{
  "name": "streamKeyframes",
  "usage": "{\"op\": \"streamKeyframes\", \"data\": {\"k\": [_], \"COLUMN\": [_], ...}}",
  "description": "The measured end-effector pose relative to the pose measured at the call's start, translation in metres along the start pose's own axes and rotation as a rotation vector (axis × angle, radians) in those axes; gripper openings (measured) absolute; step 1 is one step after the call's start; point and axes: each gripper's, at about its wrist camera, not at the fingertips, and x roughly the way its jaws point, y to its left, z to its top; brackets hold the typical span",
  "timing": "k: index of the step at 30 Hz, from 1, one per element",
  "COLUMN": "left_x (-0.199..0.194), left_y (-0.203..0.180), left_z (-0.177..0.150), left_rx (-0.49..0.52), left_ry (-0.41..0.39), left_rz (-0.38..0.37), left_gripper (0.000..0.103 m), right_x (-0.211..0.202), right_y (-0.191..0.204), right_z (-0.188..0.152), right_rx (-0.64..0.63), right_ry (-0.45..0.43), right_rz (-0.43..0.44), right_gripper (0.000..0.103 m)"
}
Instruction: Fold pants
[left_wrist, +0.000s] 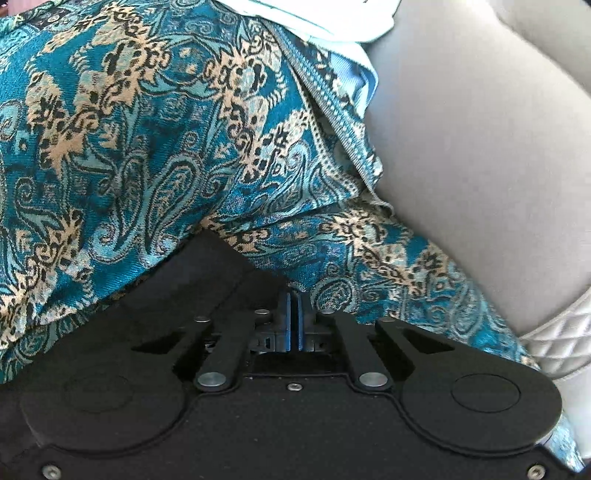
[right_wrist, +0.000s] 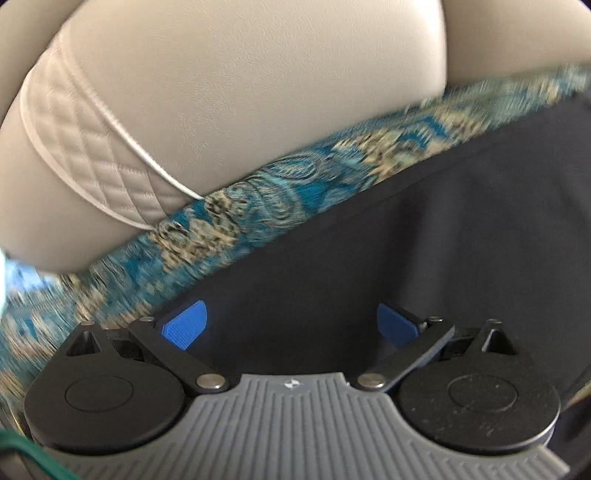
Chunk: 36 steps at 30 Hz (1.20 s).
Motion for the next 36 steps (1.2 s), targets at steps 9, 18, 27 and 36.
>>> {"op": "streamKeyframes", "data": {"k": [9, 18, 27, 36], "left_x": [-0.031, -0.033, -0.028, -0.057], "left_y": [0.034, 0.046, 0.058, 0.074], "left_z": [-0.005, -0.012, -0.02, -0.022], "left_rx": [0.049, 0.051, 0.026, 0.018], "left_ry": [-0.046, -0.045, -0.008, -0.022], "left_rz": [-0.169, -0.2, -0.218, -0.273], "left_gripper": [0.003, 0.002, 0.002, 0.002], "right_x": [0.039, 0.059, 0.06, 0.01], "right_y": [0.046, 0.097, 0.115, 0.059], "right_z": [-0.02, -0.023, -0.049, -0.081], "right_rx": [0.083, 0.023, -0.104, -0.04], "right_ry": [0.059, -0.081, -0.206, -0.296], "right_rz": [-0.027, -0.263, -0.426, -0.162], "right_gripper": [0.103, 0.103, 0.06, 0.007]}}
